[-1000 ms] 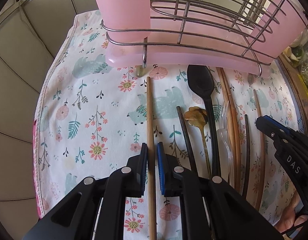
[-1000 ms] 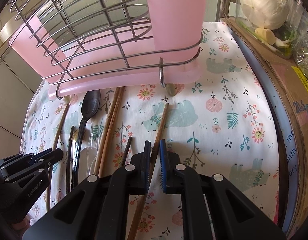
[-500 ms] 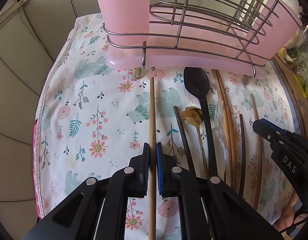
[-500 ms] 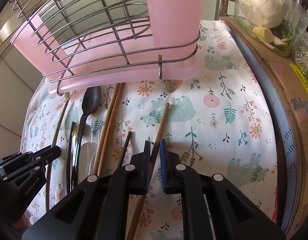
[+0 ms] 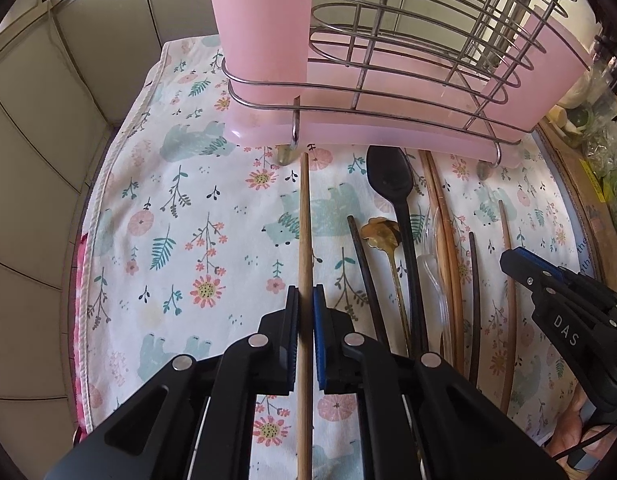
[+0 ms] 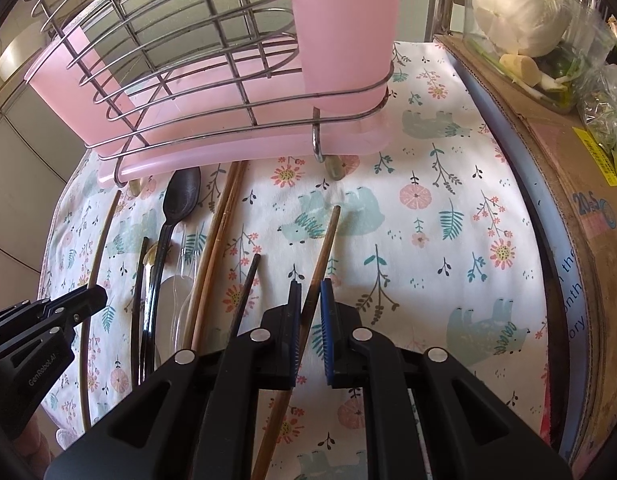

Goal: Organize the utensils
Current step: 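Close the right gripper on the wooden chopstick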

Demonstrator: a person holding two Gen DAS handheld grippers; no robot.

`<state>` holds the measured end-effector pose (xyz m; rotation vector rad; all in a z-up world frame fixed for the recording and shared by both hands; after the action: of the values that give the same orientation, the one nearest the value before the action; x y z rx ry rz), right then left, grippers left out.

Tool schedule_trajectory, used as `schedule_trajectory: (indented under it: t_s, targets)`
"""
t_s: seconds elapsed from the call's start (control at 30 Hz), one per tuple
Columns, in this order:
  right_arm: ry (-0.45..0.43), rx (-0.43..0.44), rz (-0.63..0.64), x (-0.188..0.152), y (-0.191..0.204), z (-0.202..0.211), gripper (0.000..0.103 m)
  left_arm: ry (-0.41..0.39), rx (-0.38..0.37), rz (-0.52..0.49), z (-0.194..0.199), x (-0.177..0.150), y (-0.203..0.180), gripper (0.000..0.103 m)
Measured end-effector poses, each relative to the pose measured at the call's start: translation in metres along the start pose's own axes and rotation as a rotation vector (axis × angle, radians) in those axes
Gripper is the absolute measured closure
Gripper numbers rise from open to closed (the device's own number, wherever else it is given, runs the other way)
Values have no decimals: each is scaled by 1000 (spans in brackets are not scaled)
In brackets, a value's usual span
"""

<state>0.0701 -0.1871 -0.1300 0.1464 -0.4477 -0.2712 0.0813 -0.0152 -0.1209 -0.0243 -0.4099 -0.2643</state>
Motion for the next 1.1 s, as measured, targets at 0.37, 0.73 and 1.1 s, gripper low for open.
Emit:
schedule_trajectory:
  t_s: [0.37,0.73,1.1]
  targets:
    - [0,-5,1,0,-2,2,93,-24,-5,7,13,-3,-2,97]
    - [4,-7,-2,-5,-1,4,93,-42,-14,16,22,-8,-1,97]
    - [21,-10,4,-13,-2,4,93,-60,-11,42,24,-11,2,97]
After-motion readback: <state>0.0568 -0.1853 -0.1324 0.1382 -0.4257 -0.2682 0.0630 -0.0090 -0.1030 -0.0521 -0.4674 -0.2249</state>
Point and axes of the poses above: each gripper's, at about its wrist camera, not at the fingertips, and z roughly against the way its jaws point, y to its left, x to its top, the point moved 3 cm from there along -z, roughly the way its jaws point, and after that the axes turned 12 degrees about -z, right-handed, at the moved point
